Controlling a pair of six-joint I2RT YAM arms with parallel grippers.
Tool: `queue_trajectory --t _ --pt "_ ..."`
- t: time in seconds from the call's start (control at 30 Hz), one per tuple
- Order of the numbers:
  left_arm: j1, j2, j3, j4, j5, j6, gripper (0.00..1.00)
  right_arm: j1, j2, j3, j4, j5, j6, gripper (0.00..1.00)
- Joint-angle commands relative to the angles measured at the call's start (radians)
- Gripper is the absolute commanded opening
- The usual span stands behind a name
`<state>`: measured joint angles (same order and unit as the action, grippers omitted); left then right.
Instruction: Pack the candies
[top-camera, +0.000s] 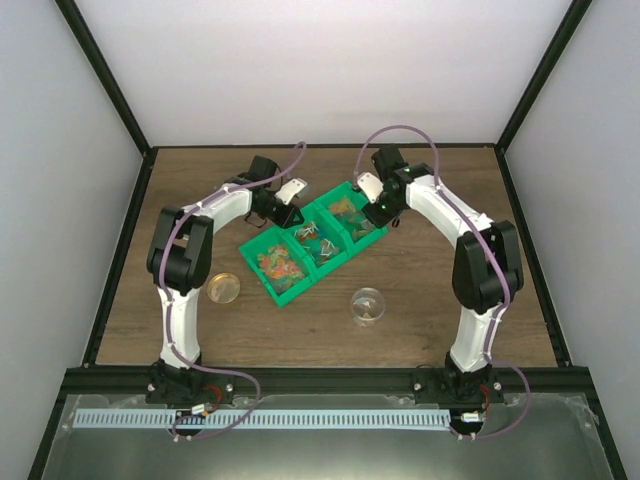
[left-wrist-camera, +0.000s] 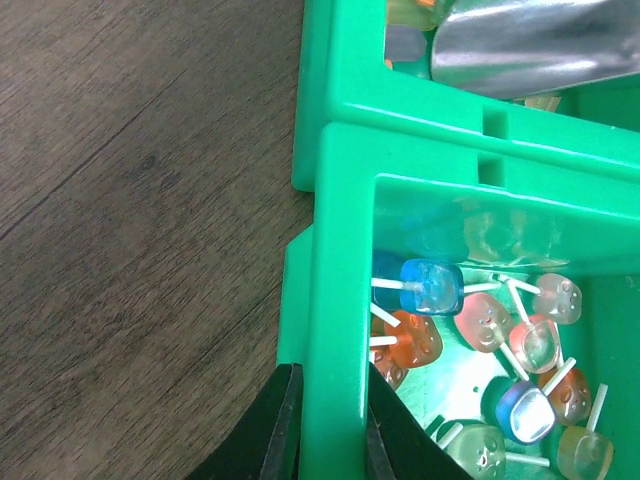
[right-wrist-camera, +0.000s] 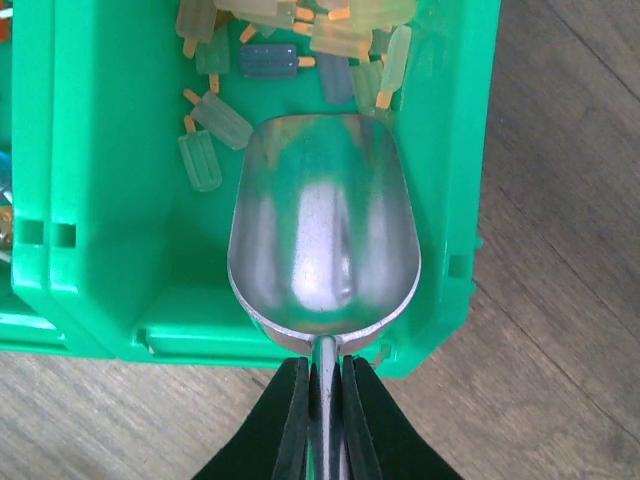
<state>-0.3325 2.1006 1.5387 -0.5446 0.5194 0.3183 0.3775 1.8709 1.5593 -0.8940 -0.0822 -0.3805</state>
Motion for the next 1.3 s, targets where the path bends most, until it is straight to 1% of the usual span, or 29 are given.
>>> queue_trajectory --t 0.0,0.13,0.3,0.43,0.57,0.7,0.87,1.0,1.13,1.2,1.27 --pt "0.001 -0.004 0.006 -0.007 0.023 0.069 0.04 0.014 0.048 0.008 -0.007 0.013 -0.006 0.01" --pt "0.001 0.015 0.036 -0.037 0.034 0.103 0.04 0.039 0.073 -0.007 -0.001 0.002 -0.001 0.01" --pt "0.002 0.021 0.043 -0.037 0.048 0.126 0.04 0.047 0.105 -0.013 0.027 -0.018 0.028 0.01" --pt "0.001 0.026 0.044 -0.044 0.056 0.157 0.04 0.048 0.104 -0.077 0.088 -0.046 0.051 0.01" --pt "0.001 0.028 0.044 -0.045 0.071 0.189 0.04 0.051 0.06 -0.205 0.236 -0.088 0.068 0.01" --pt "0.001 0.04 0.057 -0.061 0.091 0.224 0.04 0.051 0.053 -0.268 0.338 -0.126 0.115 0.01" --pt "0.003 0.042 0.069 -0.079 0.089 0.27 0.04 0.051 0.013 -0.345 0.486 -0.118 0.16 0.01" --pt "0.005 0.051 0.077 -0.088 0.085 0.275 0.04 0.051 -0.076 -0.481 0.673 -0.139 0.155 0.01" --pt "0.007 0.058 0.08 -0.091 0.083 0.271 0.04 0.047 -0.12 -0.562 0.817 -0.128 0.162 0.01" --pt "0.009 0.058 0.081 -0.094 0.082 0.269 0.04 0.043 -0.14 -0.592 0.868 -0.121 0.16 0.01" --pt "0.009 0.055 0.082 -0.099 0.082 0.275 0.04 0.04 -0.143 -0.595 0.878 -0.098 0.161 0.01"
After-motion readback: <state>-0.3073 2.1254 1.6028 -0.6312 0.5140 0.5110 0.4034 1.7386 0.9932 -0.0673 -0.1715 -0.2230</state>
